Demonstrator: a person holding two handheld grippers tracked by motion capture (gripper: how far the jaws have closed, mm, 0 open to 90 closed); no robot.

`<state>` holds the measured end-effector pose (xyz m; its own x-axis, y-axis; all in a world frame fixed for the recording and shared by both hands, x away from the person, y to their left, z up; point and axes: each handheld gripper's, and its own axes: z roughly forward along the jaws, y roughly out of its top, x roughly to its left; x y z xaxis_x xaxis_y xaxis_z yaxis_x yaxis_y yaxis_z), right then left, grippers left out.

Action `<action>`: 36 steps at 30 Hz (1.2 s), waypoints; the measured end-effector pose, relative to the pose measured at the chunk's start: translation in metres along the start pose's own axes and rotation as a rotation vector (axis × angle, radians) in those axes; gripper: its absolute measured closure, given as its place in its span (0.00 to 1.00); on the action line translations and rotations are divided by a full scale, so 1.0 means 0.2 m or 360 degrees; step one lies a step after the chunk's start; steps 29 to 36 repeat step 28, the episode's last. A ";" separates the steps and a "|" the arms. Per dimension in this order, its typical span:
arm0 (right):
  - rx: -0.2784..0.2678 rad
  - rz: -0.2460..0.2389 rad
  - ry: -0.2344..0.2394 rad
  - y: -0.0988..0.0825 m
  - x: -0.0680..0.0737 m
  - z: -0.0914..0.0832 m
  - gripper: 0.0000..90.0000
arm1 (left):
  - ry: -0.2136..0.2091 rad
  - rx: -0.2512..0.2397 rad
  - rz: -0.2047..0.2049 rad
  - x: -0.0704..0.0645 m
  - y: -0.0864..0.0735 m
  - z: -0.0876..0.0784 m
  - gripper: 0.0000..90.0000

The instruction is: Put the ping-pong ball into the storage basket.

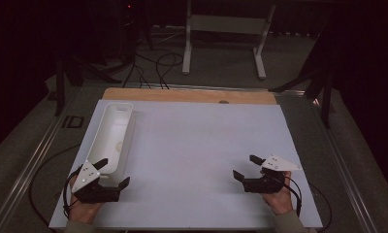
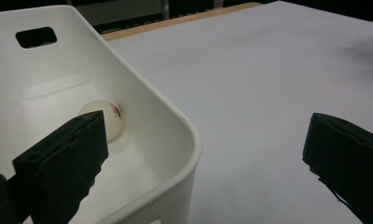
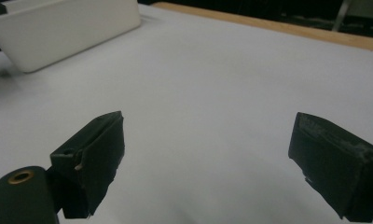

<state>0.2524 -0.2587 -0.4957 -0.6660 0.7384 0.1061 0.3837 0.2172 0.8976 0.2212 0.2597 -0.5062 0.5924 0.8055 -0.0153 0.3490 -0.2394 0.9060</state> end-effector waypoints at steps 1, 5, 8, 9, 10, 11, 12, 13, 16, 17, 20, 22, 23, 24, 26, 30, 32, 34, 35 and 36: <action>-0.0009 0.0002 -0.0005 -0.01 0.00 -0.01 0.11 | -0.0001 0.0000 0.0000 0.00 0.00 0.00 0.01; -0.0058 -0.0015 -0.0025 -0.02 0.00 -0.04 0.11 | -0.0002 0.0001 -0.0001 0.00 0.00 0.00 0.01; -0.0128 -0.0012 -0.0020 -0.03 0.00 -0.06 0.11 | -0.0003 -0.0002 -0.0002 0.00 0.00 0.00 0.01; -0.0128 -0.0004 -0.0020 -0.04 0.00 -0.06 0.11 | -0.0003 -0.0003 -0.0001 0.00 0.00 0.00 0.01; -0.0136 -0.0007 -0.0024 -0.05 0.00 -0.07 0.11 | -0.0003 -0.0003 -0.0001 0.00 0.00 0.00 0.01; -0.0140 -0.0015 -0.0031 -0.05 0.00 -0.07 0.11 | -0.0003 -0.0003 -0.0002 0.00 0.00 0.00 0.01; -0.0144 -0.0017 -0.0035 -0.06 0.00 -0.08 0.11 | -0.0003 -0.0002 0.0000 0.00 0.00 0.00 0.01; -0.0149 -0.0018 -0.0037 -0.06 0.00 -0.08 0.11 | -0.0003 -0.0001 0.0000 0.00 0.00 0.00 0.01; -0.0174 -0.0024 -0.0032 -0.06 -0.01 -0.09 0.11 | -0.0003 -0.0002 -0.0001 0.00 0.00 0.01 0.01; -0.0176 -0.0021 -0.0037 -0.07 0.00 -0.09 0.11 | -0.0003 -0.0001 -0.0001 0.00 0.00 0.01 0.01; -0.0175 -0.0026 -0.0034 -0.08 -0.01 -0.10 0.11 | -0.0003 0.0000 -0.0001 0.00 0.00 0.01 0.01; -0.0182 -0.0033 -0.0033 -0.08 -0.01 -0.10 0.11 | -0.0003 0.0000 0.0000 0.00 0.00 0.01 0.01; -0.0182 -0.0033 -0.0033 -0.08 -0.01 -0.10 0.11 | -0.0004 0.0001 0.0001 0.00 0.00 0.01 0.01; -0.0181 -0.0035 -0.0029 -0.08 -0.01 -0.10 0.11 | -0.0004 0.0003 0.0004 0.00 0.00 0.01 0.01; -0.0184 -0.0038 -0.0030 -0.08 -0.01 -0.10 0.11 | -0.0003 0.0004 0.0006 0.00 0.00 0.01 0.01; -0.0190 -0.0030 -0.0024 -0.08 -0.01 -0.10 0.11 | -0.0002 0.0005 0.0005 0.00 0.00 0.01 0.01; -0.0190 -0.0030 -0.0024 -0.08 -0.01 -0.10 0.11 | -0.0002 0.0005 0.0005 0.00 0.00 0.01 0.01; -0.0190 -0.0030 -0.0024 -0.08 -0.01 -0.10 0.11 | -0.0002 0.0005 0.0005 0.00 0.00 0.01 0.01; -0.0190 -0.0030 -0.0024 -0.08 -0.01 -0.10 0.11 | -0.0002 0.0005 0.0005 0.00 0.00 0.01 0.01; -0.0190 -0.0030 -0.0024 -0.08 -0.01 -0.10 0.11 | -0.0002 0.0005 0.0005 0.00 0.00 0.01 0.01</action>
